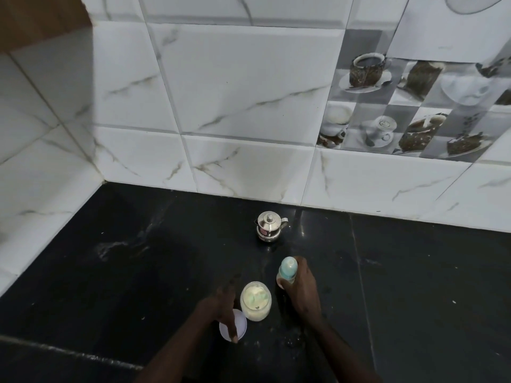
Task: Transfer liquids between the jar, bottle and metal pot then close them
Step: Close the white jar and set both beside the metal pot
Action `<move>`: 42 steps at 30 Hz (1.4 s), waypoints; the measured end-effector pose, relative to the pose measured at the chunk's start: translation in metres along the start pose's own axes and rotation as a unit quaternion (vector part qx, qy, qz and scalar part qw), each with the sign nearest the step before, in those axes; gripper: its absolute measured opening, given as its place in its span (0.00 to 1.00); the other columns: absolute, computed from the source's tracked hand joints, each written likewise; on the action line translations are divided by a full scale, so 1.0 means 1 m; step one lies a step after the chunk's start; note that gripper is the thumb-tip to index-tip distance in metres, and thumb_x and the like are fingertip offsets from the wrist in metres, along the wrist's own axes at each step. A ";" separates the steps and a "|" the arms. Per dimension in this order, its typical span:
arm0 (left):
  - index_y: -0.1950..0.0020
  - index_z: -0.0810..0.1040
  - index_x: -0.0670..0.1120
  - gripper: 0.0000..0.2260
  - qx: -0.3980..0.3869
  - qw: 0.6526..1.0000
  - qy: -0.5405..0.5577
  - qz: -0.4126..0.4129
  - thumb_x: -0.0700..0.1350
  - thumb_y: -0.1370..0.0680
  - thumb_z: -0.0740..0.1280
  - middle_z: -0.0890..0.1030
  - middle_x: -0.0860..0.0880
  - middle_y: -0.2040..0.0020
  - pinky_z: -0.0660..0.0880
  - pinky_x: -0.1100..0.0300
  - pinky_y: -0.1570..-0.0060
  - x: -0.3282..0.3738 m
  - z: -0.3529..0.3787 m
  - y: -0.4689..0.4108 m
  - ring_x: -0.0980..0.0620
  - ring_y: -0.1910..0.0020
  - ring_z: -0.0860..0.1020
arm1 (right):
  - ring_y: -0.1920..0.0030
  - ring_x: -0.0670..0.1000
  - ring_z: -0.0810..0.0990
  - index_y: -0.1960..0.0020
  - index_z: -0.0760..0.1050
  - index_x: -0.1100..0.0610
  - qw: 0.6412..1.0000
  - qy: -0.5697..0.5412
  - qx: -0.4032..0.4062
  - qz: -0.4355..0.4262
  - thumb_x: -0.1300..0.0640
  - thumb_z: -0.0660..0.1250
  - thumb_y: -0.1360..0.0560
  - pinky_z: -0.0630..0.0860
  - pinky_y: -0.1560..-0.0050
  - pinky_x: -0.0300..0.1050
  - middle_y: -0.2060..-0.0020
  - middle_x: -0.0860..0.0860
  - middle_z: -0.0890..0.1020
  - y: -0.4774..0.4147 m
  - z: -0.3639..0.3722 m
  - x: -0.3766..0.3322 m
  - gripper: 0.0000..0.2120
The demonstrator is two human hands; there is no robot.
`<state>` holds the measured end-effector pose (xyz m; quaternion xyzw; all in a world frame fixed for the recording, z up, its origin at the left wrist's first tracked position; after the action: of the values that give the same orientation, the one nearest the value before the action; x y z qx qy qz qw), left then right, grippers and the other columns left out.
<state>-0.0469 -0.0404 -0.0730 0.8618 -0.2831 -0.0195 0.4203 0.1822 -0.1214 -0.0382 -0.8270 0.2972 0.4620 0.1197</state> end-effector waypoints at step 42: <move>0.21 0.55 0.44 0.38 0.195 0.970 0.102 -0.100 0.52 0.25 0.70 0.57 0.39 0.22 0.66 0.49 0.28 -0.028 0.004 0.010 0.36 0.25 0.63 | 0.33 0.61 0.73 0.21 0.56 0.59 0.984 0.002 0.111 0.141 0.70 0.68 0.28 0.73 0.34 0.53 0.27 0.61 0.63 -0.004 -0.017 -0.004 0.40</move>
<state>-0.0762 -0.0340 -0.0738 0.9486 -0.1493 0.0822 0.2667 0.1944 -0.1245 -0.0261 -0.7594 0.4605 0.4364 0.1442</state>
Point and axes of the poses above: each hand's wrist, its own y-axis away from the middle knuckle, its own z-axis out of the palm, x = y × z, the point moved 10 cm from there along -y, towards the middle knuckle
